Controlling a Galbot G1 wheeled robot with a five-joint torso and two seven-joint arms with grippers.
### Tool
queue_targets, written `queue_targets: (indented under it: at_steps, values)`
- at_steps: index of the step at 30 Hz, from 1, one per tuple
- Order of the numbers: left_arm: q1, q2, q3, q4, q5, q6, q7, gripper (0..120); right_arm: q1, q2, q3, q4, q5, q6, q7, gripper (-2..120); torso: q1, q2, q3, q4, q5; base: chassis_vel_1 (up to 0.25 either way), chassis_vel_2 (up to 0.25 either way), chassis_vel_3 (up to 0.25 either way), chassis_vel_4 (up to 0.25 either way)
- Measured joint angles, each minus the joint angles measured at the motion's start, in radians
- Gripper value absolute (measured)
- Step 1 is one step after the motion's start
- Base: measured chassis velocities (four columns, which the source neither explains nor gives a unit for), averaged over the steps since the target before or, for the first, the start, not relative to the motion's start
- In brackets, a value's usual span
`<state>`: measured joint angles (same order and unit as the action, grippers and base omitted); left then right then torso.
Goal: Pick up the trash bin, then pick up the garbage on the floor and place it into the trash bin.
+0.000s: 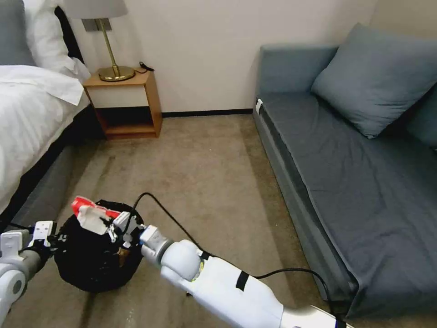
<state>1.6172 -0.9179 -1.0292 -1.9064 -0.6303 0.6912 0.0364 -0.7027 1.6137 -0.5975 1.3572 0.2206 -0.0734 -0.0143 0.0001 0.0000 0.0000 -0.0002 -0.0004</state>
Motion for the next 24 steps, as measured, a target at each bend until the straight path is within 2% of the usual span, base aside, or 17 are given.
queue_targets:
  at_steps: [3,7,10,11,13,15,17,19,22,24]
  values:
    - [0.002,0.002,-0.001,0.0,0.0,0.0,0.0,3,-0.005,-0.001,-0.012,-0.006,-0.024,0.007,-0.001,2,0.0,0.0,0.0,0.0,0.0,0.0,0.0,0.0,0.0]
    - [0.002,0.002,-0.001,0.0,-0.001,0.0,0.0,3,-0.008,-0.002,-0.025,-0.006,-0.028,0.009,0.002,11,0.0,0.0,0.0,0.0002,0.0001,0.0,0.0,0.0,0.0]
    - [0.001,-0.001,-0.001,0.0,-0.001,0.0,0.0,3,-0.01,-0.003,-0.029,0.003,-0.026,0.004,0.007,26,0.0,0.0,0.0,0.0001,0.0002,0.0,0.0,0.0,0.0]
    - [0.001,-0.001,-0.001,0.0,-0.001,0.0,0.0,3,-0.01,-0.003,-0.029,0.003,-0.026,0.004,0.007,26,0.0,0.0,0.0,0.0001,0.0002,0.0,0.0,0.0,0.0]
    - [0.002,-0.002,-0.001,-0.001,-0.001,0.0,0.0,3,-0.01,-0.003,-0.034,0.01,-0.024,-0.003,0.008,34,0.0,0.0,0.0,0.0001,0.0003,0.0,0.0,0.0,0.0]
    - [0.005,-0.001,-0.001,-0.001,-0.001,0.0,0.0,3,-0.01,-0.004,-0.039,0.021,-0.023,-0.006,0.008,45,0.0,0.0,0.0,0.0003,0.0003,0.0,0.0,0.0,0.0]
    - [0.005,-0.001,-0.001,-0.001,-0.001,0.0,0.0,3,-0.013,-0.004,-0.039,0.024,-0.023,-0.006,0.008,48,0.0,0.0,0.0,0.0003,0.0003,0.0,0.0,0.0,0.0]
    - [0.002,-0.001,-0.003,0.001,-0.001,0.0,0.0,3,-0.022,-0.005,-0.03,0.034,-0.023,-0.006,0.01,57,0.0,0.0,0.0,0.0003,0.0003,0.0,0.0,0.0,0.0]
    - [-0.002,-0.001,-0.004,0.007,-0.001,0.0,0.0,3,-0.041,-0.005,0.002,0.073,-0.018,-0.007,0.023,67,0.0,0.0,0.0,0.0003,0.0003,0.0,0.0,0.0,0.0]
    - [-0.004,0.0,-0.009,0.012,-0.003,0.0,0.0,3,-0.079,-0.026,0.07,0.153,0.002,-0.021,0.038,76,0.0,0.0,0.0,0.0006,0.001,0.0,0.0,0.0,0.0]
